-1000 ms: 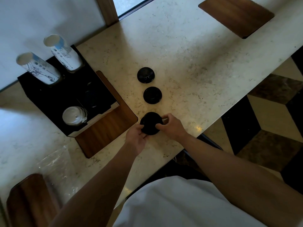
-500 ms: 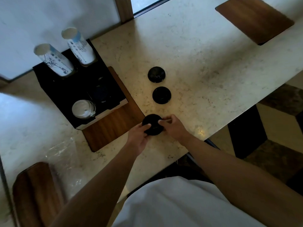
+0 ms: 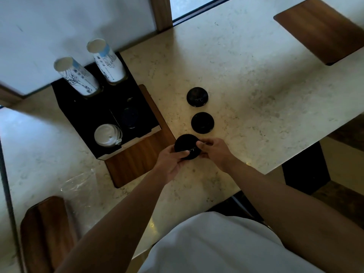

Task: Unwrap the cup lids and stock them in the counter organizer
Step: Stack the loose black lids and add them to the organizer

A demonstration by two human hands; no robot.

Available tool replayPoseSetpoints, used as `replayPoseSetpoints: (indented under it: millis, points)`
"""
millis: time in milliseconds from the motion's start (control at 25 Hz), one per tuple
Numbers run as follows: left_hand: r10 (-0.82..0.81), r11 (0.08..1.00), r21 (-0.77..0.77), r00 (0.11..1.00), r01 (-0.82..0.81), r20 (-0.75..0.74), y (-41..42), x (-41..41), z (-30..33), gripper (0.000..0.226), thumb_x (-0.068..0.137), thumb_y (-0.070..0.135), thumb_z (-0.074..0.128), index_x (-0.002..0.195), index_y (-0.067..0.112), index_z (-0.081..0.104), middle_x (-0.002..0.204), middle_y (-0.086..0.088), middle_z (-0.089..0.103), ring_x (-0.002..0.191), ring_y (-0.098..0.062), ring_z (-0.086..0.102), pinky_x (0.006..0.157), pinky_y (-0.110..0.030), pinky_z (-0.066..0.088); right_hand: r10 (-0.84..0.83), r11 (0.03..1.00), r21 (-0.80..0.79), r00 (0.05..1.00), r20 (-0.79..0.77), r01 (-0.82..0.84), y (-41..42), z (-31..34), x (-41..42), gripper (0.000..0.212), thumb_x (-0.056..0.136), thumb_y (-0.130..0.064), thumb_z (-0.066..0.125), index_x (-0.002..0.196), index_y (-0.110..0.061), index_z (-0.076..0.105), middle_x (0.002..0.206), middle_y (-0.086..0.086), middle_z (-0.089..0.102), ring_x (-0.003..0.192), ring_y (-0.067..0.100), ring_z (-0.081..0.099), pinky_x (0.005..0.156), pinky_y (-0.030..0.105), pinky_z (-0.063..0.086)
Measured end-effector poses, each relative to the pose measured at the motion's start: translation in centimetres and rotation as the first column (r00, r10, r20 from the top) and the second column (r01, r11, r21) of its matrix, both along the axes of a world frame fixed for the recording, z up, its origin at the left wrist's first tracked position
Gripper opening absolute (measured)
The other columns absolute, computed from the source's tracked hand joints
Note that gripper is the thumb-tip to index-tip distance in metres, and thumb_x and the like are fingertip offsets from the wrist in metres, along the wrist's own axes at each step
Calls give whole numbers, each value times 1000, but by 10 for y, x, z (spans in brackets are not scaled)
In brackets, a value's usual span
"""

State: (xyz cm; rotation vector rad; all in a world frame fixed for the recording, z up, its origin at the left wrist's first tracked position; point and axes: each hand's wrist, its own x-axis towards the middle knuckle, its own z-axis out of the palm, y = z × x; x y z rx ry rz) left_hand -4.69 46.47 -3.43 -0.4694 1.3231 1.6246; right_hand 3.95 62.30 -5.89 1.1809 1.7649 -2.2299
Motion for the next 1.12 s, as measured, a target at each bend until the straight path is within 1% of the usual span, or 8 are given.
replayPoseSetpoints:
  millis: [120,240,320,440,560,720,880,1120]
  points:
    - [7,999,-44,1000,-8,-26,9,-13,1,52,87,-14,66,135,-3,53,132,-22,62,119,-36,64,100,-50,54,41,977,206,998,53,-51,14,-2,-16,28,95,-30,67,114,-11,72,102,6,75,85,19,73,71,31,58]
    - [32,996,-83,999,-34,-17,17,-24,-1,56,86,-14,68,138,-2,51,135,-20,61,122,-33,62,100,-47,55,-29,779,624,990,140,-65,34,-8,-33,24,94,-31,65,109,-13,69,95,-2,66,84,15,63,74,26,45]
    - [59,993,-102,998,-60,-5,21,-29,-3,57,85,-14,68,138,0,51,135,-19,61,122,-32,62,93,-43,58,-22,676,729,985,170,-111,43,-12,-43,25,91,-32,69,109,-14,65,98,2,61,87,18,58,75,26,43]
    - [84,990,-116,996,-80,26,24,-35,-7,53,86,-12,67,135,3,53,132,-18,63,116,-30,64,75,-34,62,66,601,764,967,245,-234,46,-20,-52,33,89,-32,72,114,-13,62,111,9,57,92,20,55,79,28,44]
    - [91,991,-104,993,-84,68,24,-38,-10,49,87,-10,66,133,3,55,131,-18,63,117,-32,63,81,-39,60,10,588,789,977,215,-180,45,-24,-57,45,89,-31,72,125,-9,56,127,15,46,107,30,56,93,36,50]
    - [89,994,-70,991,-83,96,21,-43,-10,47,89,-8,63,134,3,54,130,-18,63,116,-31,63,85,-38,59,-40,603,786,979,200,-136,52,-27,-62,46,94,-29,66,133,-9,51,134,17,38,110,32,55,95,34,48]
    - [132,991,-50,986,-127,102,16,-45,-11,46,91,-9,60,135,3,54,131,-19,62,122,-34,61,102,-48,52,7,604,767,963,268,-217,61,-31,-67,38,98,-30,59,131,-10,57,133,17,45,109,32,58,94,35,47]
    - [172,984,-66,980,-166,104,10,-36,-12,39,93,-8,58,130,4,57,129,-20,63,119,-35,63,102,-48,53,13,616,750,956,294,-240,71,-30,-67,28,96,-32,63,113,-10,66,113,12,63,100,27,62,85,33,49]
